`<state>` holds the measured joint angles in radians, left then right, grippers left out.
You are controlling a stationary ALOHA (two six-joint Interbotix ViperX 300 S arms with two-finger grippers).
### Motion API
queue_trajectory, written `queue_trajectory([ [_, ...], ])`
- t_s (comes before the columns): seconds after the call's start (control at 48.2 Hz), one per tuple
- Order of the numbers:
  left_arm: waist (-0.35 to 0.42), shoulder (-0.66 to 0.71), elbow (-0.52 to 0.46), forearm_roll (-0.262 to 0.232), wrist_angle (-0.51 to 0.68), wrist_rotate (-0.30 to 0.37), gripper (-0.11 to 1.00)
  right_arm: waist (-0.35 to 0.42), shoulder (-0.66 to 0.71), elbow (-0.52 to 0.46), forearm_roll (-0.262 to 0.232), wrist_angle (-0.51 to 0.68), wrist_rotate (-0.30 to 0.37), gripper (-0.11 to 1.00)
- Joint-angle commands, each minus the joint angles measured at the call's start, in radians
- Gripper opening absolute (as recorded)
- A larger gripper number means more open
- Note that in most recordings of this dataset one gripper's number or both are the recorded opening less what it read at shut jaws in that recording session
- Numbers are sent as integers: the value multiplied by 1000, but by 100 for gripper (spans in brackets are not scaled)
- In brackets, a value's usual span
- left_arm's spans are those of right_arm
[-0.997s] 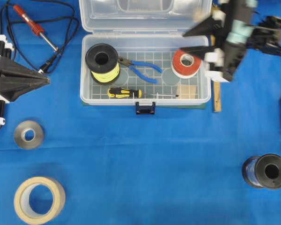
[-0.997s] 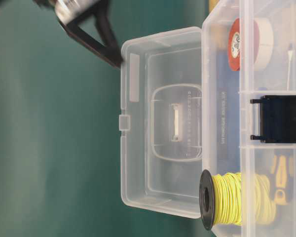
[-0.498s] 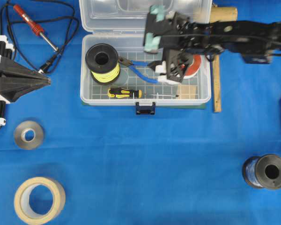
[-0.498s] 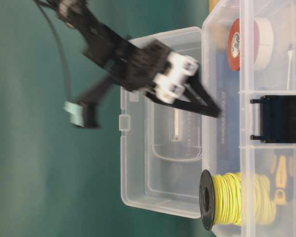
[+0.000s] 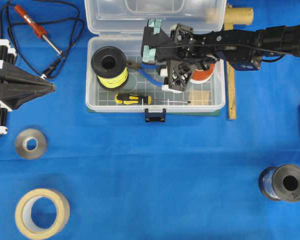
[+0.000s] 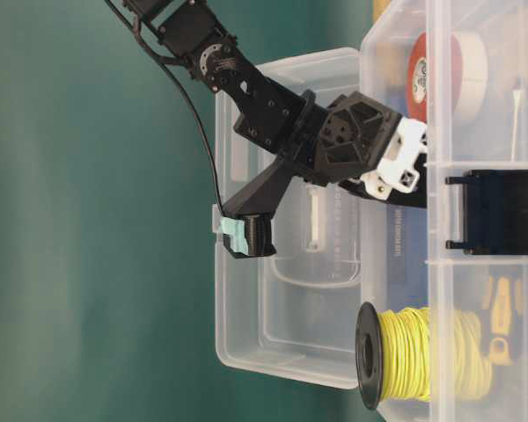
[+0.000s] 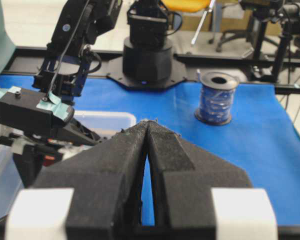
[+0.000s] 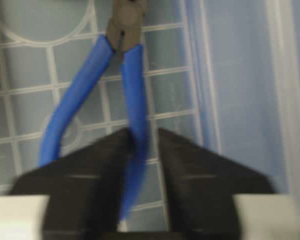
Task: Pick the nipper from the toolbox among several items.
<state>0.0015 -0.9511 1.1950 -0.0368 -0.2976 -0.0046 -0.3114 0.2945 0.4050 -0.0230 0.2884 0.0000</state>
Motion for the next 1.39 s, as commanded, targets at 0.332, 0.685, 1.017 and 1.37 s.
queue_trajectory([
  [0.332, 0, 8, -9, -2, -5, -2, 0, -3, -63, -5, 2, -2, 3, 13],
  [0.685, 0, 5, -11, -2, -5, -2, 0, 3, -402, 46, 0, 83, 8, 13],
  [1.017, 0, 3, -11, -2, -5, -2, 0, 186, -615, 192, 20, 34, 40, 13],
  [1.37, 0, 2, -9, -2, -5, -2, 0, 454, -459, 238, 21, -112, 190, 13],
])
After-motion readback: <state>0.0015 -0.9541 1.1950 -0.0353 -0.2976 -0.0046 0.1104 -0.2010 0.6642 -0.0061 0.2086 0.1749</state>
